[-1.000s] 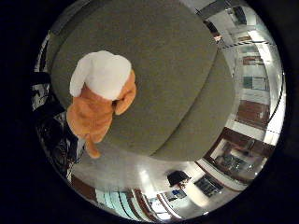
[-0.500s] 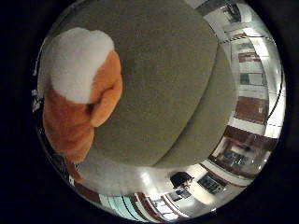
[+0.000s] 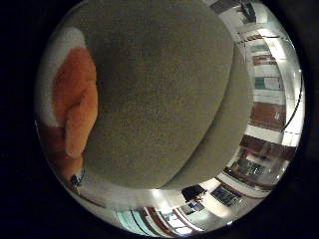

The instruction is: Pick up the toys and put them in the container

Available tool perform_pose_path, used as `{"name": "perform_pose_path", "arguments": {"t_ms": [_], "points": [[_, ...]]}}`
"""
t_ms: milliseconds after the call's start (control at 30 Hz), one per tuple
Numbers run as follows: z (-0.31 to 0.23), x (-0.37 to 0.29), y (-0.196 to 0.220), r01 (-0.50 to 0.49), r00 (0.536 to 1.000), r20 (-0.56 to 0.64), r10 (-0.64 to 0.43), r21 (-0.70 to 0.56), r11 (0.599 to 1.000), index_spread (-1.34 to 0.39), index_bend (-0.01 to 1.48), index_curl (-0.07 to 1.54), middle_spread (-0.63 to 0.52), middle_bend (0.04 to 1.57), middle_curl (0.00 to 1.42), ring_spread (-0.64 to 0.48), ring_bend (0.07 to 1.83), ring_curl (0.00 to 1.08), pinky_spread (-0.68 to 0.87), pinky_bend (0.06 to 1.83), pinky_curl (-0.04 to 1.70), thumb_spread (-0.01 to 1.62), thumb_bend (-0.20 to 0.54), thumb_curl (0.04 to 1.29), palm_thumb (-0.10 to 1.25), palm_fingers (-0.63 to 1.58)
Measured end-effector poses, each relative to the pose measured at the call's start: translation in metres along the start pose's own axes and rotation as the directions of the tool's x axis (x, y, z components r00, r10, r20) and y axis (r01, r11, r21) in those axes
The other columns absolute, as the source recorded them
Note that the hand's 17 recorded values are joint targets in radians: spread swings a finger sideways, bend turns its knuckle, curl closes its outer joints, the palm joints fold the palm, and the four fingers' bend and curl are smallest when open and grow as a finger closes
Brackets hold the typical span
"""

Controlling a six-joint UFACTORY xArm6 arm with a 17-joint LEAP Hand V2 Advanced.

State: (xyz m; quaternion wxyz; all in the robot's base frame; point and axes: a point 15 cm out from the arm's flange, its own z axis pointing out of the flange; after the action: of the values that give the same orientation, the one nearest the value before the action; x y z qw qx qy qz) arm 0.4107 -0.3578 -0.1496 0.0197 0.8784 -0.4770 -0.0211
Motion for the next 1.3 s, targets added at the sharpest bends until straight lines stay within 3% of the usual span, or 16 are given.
{"name": "perform_pose_path", "arguments": {"t_ms": [67, 200, 333, 500, 667, 1033, 1300], "points": [[0.000, -0.001, 0.000, 0.002, 1.000, 0.003, -0.002, -0.001, 1.000, -0.37, 0.16, 0.27, -0.14, 0.39, 0.39, -0.17, 0.59, 0.35, 0.08, 0.58, 0.14, 1.00, -0.023, 0.30, 0.59, 0.56], [0.000, -0.001, 0.000, 0.006, 1.000, 0.004, -0.006, -0.002, 1.000, -0.41, 0.21, 0.31, -0.23, 0.52, 0.48, -0.30, 0.78, 0.43, -0.26, 0.86, 0.18, 1.01, -0.023, 0.31, 0.61, 0.91], [0.000, 0.000, 0.003, 0.004, 1.000, 0.003, -0.004, -0.001, 1.000, -0.46, 0.36, 0.45, -0.26, 0.67, 0.60, -0.32, 0.90, 0.52, -0.39, 1.07, 0.28, 1.01, -0.023, 0.31, 0.62, 1.14], [0.000, 0.000, 0.002, 0.006, 1.000, 0.002, -0.006, -0.001, 1.000, -0.46, 0.66, 0.67, -0.24, 0.90, 0.75, -0.30, 1.08, 0.62, -0.33, 1.26, 0.41, 1.01, -0.024, 0.31, 0.63, 1.16], [0.000, 0.001, 0.003, 0.009, 1.000, 0.002, -0.009, -0.001, 1.000, -0.41, 0.83, 0.82, -0.20, 1.07, 0.82, -0.26, 1.20, 0.69, -0.27, 1.35, 0.51, 1.00, -0.021, 0.32, 0.66, 1.13], [-0.033, 0.025, 0.007, -0.009, 0.999, -0.052, 0.009, 0.015, 1.000, -0.31, 1.03, 0.92, -0.16, 1.23, 0.85, -0.24, 1.30, 0.76, -0.23, 1.39, 0.70, 1.02, -0.016, 0.36, 0.79, 1.10], [-0.106, 0.044, 0.021, -0.043, 0.995, -0.094, 0.045, 0.024, 0.999, -0.26, 1.10, 0.89, -0.16, 1.28, 0.84, -0.25, 1.31, 0.81, -0.20, 1.39, 0.81, 1.03, -0.018, 0.40, 0.84, 1.09]]}}
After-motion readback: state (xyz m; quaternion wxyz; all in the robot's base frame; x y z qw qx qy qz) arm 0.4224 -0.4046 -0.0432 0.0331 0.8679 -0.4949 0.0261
